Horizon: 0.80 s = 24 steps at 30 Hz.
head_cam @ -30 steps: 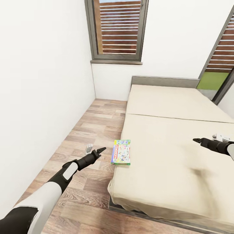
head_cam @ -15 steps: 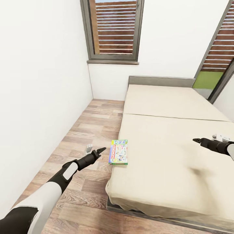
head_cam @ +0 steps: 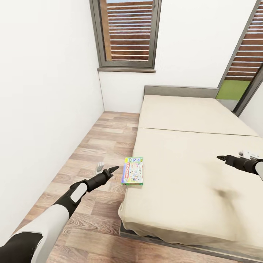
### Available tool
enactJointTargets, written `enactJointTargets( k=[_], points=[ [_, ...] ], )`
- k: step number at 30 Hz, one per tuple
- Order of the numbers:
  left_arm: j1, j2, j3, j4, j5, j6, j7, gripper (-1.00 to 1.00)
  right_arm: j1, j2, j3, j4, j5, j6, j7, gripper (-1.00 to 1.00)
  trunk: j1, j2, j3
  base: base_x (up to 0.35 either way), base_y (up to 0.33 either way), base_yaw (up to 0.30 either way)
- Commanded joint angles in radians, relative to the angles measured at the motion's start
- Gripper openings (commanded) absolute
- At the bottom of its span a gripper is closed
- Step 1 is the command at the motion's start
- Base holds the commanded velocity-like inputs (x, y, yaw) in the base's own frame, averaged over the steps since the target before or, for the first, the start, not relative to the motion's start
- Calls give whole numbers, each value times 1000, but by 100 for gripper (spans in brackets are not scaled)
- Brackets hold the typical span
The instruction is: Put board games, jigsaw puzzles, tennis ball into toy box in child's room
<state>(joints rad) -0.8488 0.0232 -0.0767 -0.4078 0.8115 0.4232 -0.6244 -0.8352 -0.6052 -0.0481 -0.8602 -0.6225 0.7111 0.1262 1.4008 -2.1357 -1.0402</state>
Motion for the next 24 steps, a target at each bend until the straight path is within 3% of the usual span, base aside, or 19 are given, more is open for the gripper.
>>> enactJointTargets(
  k=[1,24],
  points=[
    [-1,1,-6,0,11,5,1,100,-1,0,-3,0,4,5,6,100,0,0,-1,0,0,-6],
    [-2,3,-5,58,13,-16,18,100,1,0,-3,0,4,5,6,100,0,0,-1,0,0,-1]
  ],
)
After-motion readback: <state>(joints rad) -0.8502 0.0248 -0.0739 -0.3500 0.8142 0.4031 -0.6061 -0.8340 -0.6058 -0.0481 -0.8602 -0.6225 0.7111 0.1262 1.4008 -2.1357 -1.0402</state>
